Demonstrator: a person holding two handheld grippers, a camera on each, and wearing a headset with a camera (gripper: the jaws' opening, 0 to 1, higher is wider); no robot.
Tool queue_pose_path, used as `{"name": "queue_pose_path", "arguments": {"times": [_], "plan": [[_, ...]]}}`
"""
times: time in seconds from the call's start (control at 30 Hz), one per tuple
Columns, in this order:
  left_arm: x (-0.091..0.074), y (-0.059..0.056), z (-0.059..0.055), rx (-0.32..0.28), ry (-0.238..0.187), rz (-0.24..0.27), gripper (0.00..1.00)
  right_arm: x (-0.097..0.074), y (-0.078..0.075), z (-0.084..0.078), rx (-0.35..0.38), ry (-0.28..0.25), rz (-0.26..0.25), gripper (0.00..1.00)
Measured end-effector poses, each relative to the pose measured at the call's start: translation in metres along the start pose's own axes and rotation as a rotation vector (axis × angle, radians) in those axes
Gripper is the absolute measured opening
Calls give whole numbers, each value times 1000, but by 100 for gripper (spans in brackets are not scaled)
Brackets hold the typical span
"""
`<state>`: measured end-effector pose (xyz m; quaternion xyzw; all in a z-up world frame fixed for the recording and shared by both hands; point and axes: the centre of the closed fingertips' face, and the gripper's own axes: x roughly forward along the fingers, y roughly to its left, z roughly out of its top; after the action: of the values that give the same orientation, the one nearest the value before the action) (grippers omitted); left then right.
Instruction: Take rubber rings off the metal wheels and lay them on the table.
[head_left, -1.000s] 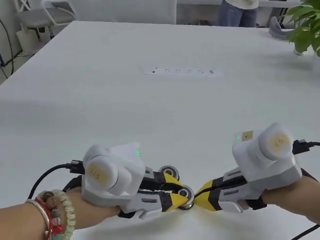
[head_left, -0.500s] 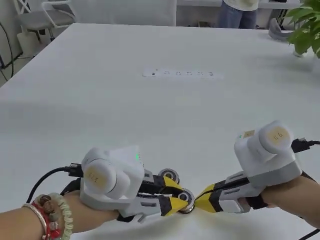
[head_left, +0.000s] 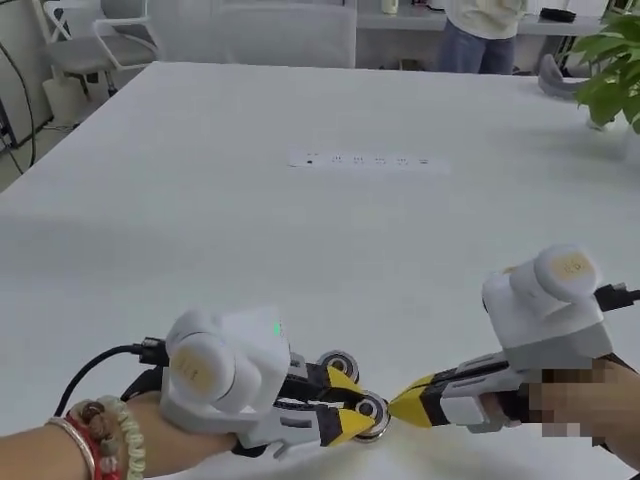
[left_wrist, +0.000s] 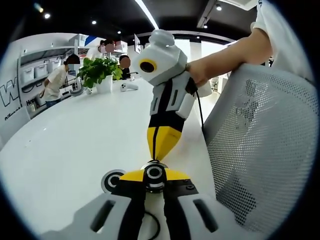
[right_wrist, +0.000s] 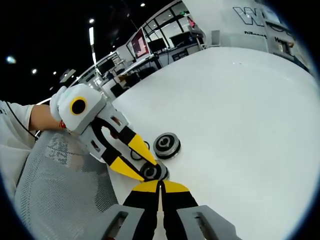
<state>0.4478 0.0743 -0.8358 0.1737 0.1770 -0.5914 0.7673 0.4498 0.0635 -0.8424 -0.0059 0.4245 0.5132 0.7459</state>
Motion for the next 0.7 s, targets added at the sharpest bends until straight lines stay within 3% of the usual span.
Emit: {"name": "queue_pose_path", "arguments": {"times": [0.23,0.7], "plan": [[0,0,0,14,6,-7,7,1,2,2,54,-4,13,0],[0,0,0,8,3,-8,7,1,7,5,56,-11,32,0]]}}
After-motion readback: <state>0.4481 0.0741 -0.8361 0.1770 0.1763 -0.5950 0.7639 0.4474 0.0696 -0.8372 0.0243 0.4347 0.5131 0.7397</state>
